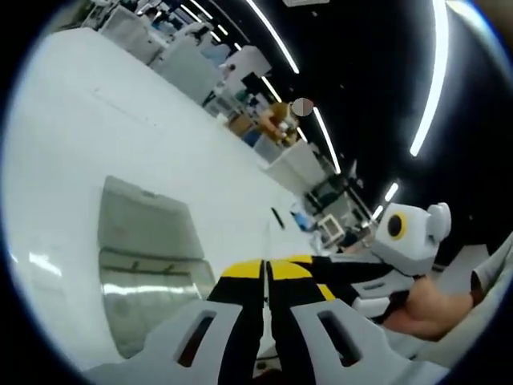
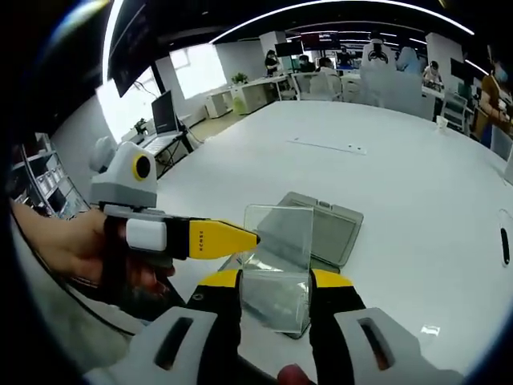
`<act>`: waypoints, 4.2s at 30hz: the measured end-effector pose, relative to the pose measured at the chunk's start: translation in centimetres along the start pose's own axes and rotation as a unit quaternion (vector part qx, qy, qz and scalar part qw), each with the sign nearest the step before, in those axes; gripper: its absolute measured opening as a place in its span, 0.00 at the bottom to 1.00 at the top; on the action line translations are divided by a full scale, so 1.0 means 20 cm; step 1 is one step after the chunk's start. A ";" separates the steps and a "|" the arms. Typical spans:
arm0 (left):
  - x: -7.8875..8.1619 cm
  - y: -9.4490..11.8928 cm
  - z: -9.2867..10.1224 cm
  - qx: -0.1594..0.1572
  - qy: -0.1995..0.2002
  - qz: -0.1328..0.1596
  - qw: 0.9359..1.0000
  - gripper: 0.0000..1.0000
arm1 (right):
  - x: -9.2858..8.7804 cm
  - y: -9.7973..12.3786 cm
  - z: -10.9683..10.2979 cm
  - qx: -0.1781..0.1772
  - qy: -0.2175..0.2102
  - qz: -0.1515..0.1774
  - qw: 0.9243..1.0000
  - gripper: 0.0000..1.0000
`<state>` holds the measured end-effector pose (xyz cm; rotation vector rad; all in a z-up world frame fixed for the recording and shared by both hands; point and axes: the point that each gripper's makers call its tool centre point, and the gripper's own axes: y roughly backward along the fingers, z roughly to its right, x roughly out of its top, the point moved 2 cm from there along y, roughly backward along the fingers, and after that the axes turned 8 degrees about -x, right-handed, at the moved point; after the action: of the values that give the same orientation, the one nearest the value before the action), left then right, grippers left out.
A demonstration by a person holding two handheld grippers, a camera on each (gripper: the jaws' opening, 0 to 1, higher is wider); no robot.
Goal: Insert the divider into the dual guide fixture by aligning both edges with the guide slots and pushing it downward to the bottom, including one-sided entry, uneven engagement, binding, and posture correction.
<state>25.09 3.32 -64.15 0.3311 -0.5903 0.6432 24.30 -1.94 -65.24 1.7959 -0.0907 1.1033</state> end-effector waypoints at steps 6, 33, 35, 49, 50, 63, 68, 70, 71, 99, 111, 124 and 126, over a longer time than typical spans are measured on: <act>0.01 0.00 0.01 -0.006 -0.003 -0.002 1.000 0.00 | 0.01 0.00 0.00 0.005 -0.004 0.005 1.000 0.29; 0.01 0.02 0.02 -0.032 -0.021 -0.027 0.999 0.00 | 0.00 0.03 0.00 0.078 0.003 0.009 0.997 0.34; 0.02 0.02 0.02 -0.036 -0.023 -0.030 0.999 0.00 | 0.00 0.03 0.01 0.083 0.000 0.012 0.996 0.34; 0.04 0.03 0.05 -0.070 -0.037 -0.054 0.995 0.00 | 0.05 0.08 0.01 0.173 -0.009 0.034 0.984 0.31; 0.05 0.04 0.06 -0.074 -0.036 -0.054 0.995 0.00 | 0.05 0.08 0.01 0.184 -0.016 0.034 0.982 0.31; 0.10 0.06 0.10 -0.103 -0.047 -0.061 0.992 0.00 | 0.05 0.12 -0.02 0.274 -0.044 0.034 0.960 0.22; 0.12 0.07 0.12 -0.114 -0.046 -0.060 0.991 0.00 | 0.05 0.12 -0.02 0.279 -0.037 0.035 0.959 0.21; 0.12 0.07 0.13 -0.120 -0.045 -0.063 0.990 0.00 | 0.06 0.13 -0.02 0.291 -0.044 0.039 0.955 0.19; 0.12 0.07 0.14 -0.123 -0.048 -0.065 0.989 0.00 | 0.08 0.14 -0.03 0.301 -0.048 0.046 0.951 0.19; 0.14 0.09 0.26 -0.184 -0.043 -0.068 0.980 0.00 | 0.13 0.21 -0.09 0.412 -0.092 0.060 0.905 0.12; 0.15 0.09 0.27 -0.195 -0.036 -0.064 0.978 0.00 | 0.14 0.22 -0.10 0.435 -0.101 0.060 0.893 0.06; 0.17 0.09 0.27 -0.206 -0.029 -0.057 0.977 0.00 | 0.16 0.24 -0.11 0.454 -0.115 0.065 0.881 0.02; 0.17 0.09 0.27 -0.206 -0.027 -0.054 0.977 0.00 | 0.16 0.25 -0.11 0.455 -0.115 0.068 0.880 0.01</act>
<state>23.91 3.76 -57.68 -0.0087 -0.7365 0.3948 22.34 -1.54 -59.25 2.7992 0.2032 1.1059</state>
